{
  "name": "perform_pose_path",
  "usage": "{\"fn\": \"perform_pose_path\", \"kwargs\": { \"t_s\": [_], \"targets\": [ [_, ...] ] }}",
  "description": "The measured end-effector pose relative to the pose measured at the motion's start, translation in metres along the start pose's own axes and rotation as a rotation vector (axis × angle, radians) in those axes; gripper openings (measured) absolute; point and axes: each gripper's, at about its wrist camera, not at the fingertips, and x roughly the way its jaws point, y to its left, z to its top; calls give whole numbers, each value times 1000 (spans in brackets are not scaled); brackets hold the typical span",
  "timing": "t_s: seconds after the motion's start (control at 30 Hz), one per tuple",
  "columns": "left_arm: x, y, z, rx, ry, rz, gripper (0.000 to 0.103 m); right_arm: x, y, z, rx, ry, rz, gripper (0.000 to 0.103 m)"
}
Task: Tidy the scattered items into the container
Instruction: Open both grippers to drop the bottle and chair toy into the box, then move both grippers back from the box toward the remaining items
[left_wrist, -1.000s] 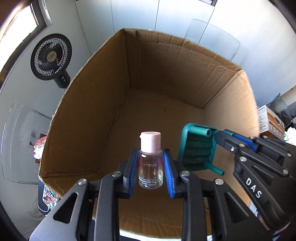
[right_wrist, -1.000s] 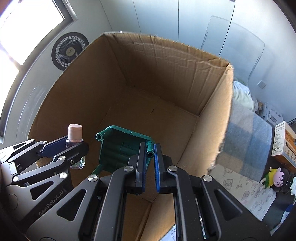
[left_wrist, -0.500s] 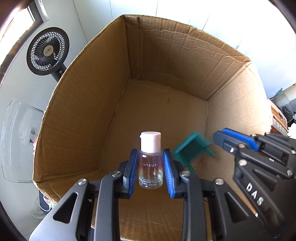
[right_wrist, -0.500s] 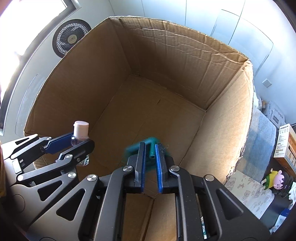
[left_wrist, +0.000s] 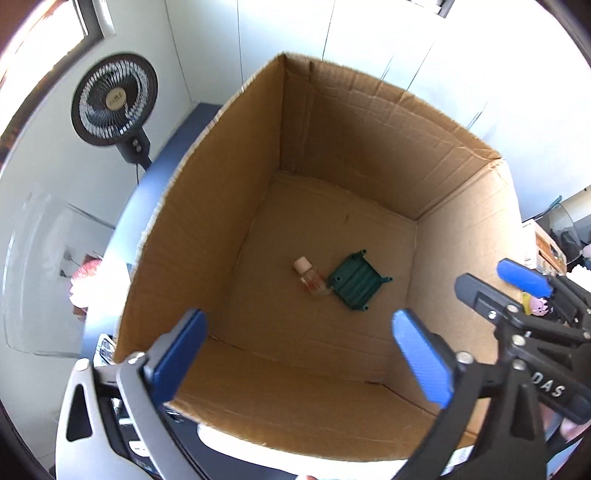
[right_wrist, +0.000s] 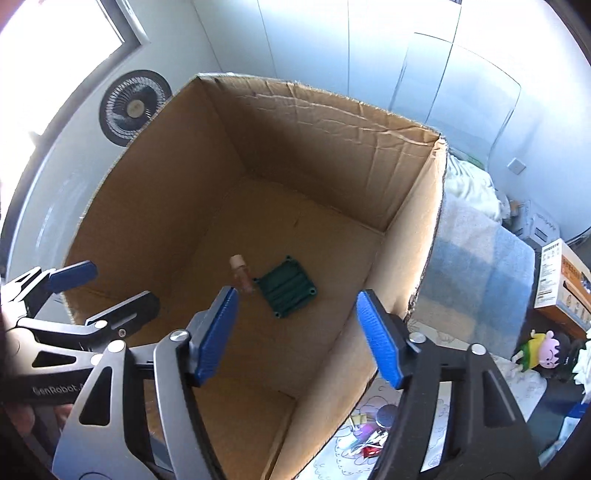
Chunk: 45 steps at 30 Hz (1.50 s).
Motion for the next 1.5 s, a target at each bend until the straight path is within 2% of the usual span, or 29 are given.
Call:
{"fn": "perform_pose_path", "kwargs": {
  "t_s": [0.07,0.2,0.23,0.27,0.33,0.53,0.67,0.83,1.0,1.5],
  "targets": [
    [-9,1,0,9,-26,-10,103,-8,-2,0,4,-27,-8,84],
    [-25,4,6,10,-68,-35,103,-18,-10,0,44,-44,40,92],
    [-30,6,8,9,-87,-46,103,-23,-11,0,51,-60,23,103],
    [-36,6,9,14,-115,-42,103,-28,-13,0,55,-86,6,103],
    [-45,3,9,27,-141,-25,103,-38,-13,0,63,-127,39,103],
    [-57,-11,10,38,-139,-20,103,-64,-21,-17,46,-187,64,103],
    [-66,-24,4,49,-152,-85,103,-79,-36,-32,68,-196,78,103],
    [-82,-52,-7,89,-175,-142,103,-97,-66,-56,109,-205,52,103],
    [-91,-87,-22,135,-171,-173,103,-117,-95,-83,150,-225,36,103],
    [-118,-190,-68,317,-172,-258,103,-165,-157,-160,259,-230,-86,103]
  ]
}}
